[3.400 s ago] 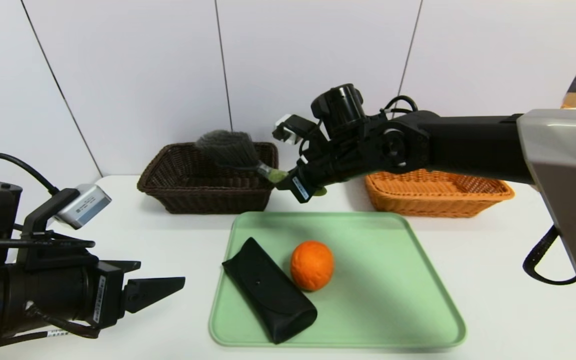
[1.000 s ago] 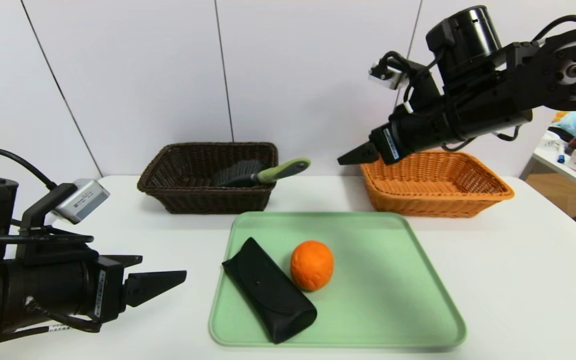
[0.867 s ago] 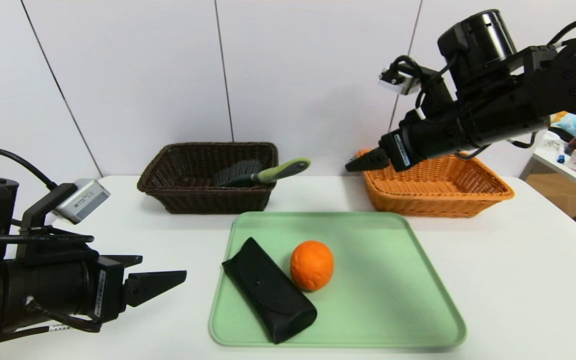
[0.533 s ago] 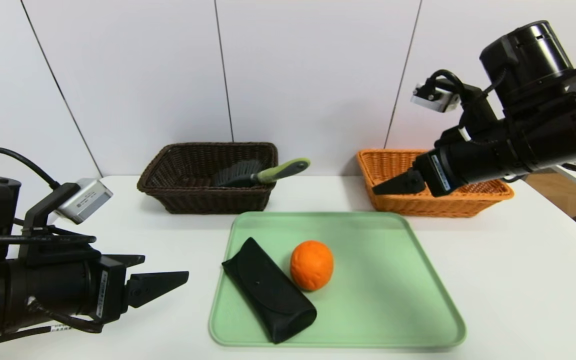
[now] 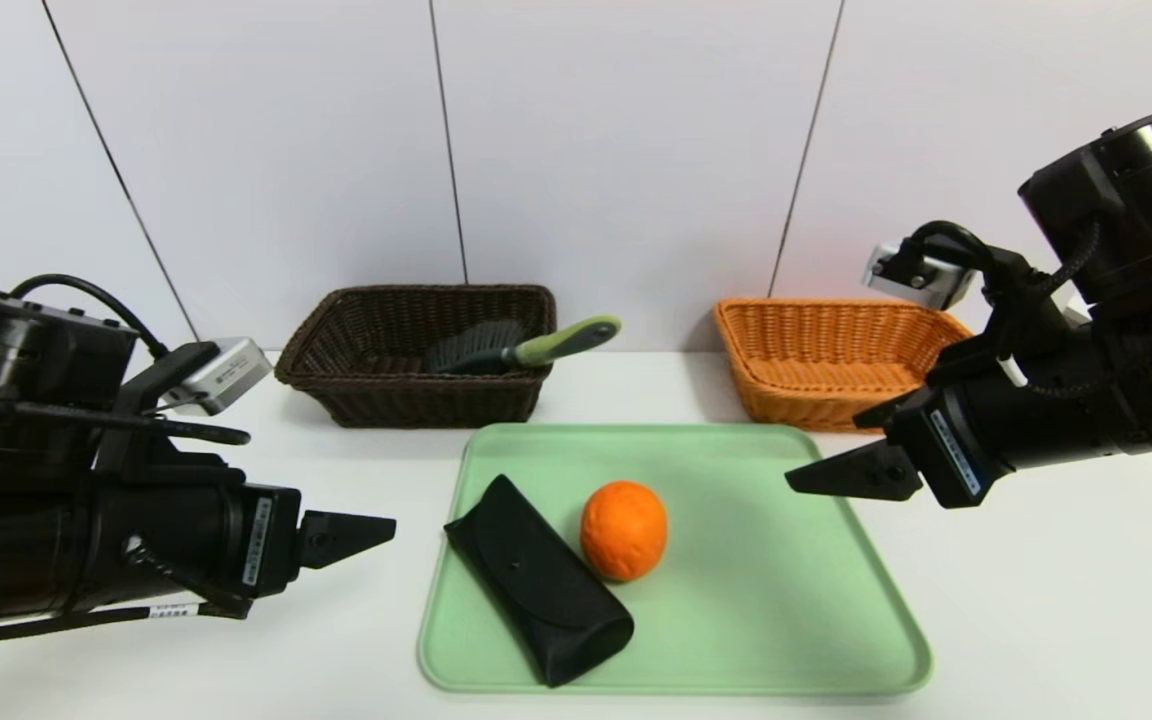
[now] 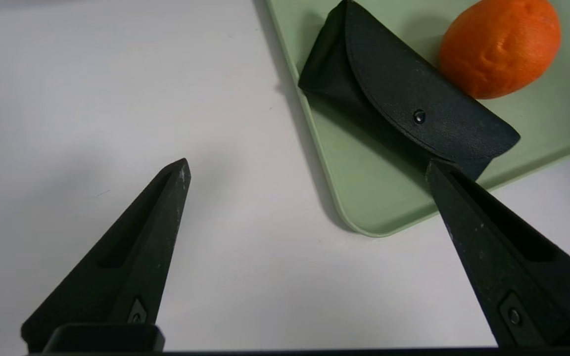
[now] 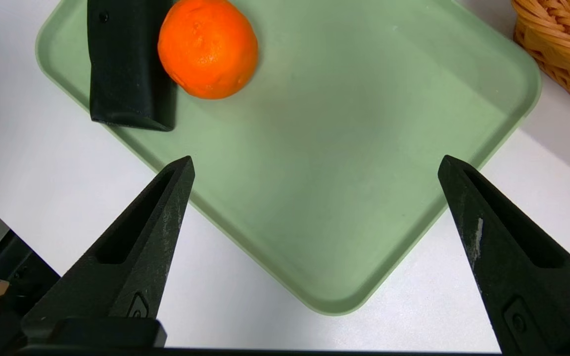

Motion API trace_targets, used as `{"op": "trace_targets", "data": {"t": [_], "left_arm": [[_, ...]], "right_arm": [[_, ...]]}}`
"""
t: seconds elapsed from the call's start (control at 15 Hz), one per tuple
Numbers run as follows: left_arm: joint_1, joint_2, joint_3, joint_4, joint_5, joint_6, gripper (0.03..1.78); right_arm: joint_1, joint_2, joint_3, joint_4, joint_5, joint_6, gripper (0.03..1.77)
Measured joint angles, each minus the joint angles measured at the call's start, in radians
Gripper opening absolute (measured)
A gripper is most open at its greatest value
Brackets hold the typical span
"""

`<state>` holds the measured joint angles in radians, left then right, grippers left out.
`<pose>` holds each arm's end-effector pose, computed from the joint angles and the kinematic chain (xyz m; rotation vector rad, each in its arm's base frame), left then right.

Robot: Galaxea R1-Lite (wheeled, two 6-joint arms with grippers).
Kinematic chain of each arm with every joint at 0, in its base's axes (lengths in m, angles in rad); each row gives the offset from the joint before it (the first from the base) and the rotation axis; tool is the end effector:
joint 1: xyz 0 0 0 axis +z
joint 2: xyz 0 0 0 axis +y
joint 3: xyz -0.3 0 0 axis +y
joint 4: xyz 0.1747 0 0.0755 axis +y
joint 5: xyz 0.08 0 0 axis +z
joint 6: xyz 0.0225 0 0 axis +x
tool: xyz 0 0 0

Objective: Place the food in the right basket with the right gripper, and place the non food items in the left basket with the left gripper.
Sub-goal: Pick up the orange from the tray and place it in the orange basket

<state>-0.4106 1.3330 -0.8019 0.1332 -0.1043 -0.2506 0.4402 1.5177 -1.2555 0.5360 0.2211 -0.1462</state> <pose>0.1814 -0.0815 0.2051 -0.1337 0.7206 -0.4090 0.2182 0.1082 0.2542 -0.2220 0.7611 0.6839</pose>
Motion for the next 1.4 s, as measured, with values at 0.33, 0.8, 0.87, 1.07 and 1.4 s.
{"op": "trace_targets", "data": {"t": [0.33,0.8,0.87,1.07,1.4], "left_arm": [[-0.111,0.137,-0.193,0.200,0.233,-0.190,1.69],[-0.179,0.254,-0.315,0.295,0.334,-0.339,1.69],[-0.180,0.254,-0.315,0.295,0.333,-0.337,1.69],[-0.180,0.254,-0.312,0.296,0.333,-0.335,1.69],[-0.179,0.221,-0.290,0.296,0.265,-0.276,1.69]], "right_arm": [[0.034,-0.005,0.029,0.000,-0.001,0.000,1.69],[0.111,0.052,0.030,-0.078,-0.007,0.016,1.69],[0.136,0.077,0.026,-0.107,-0.013,0.036,1.69],[0.213,0.162,-0.014,-0.159,-0.074,0.104,1.69],[0.301,0.291,-0.119,-0.154,-0.234,0.275,1.69]]}}
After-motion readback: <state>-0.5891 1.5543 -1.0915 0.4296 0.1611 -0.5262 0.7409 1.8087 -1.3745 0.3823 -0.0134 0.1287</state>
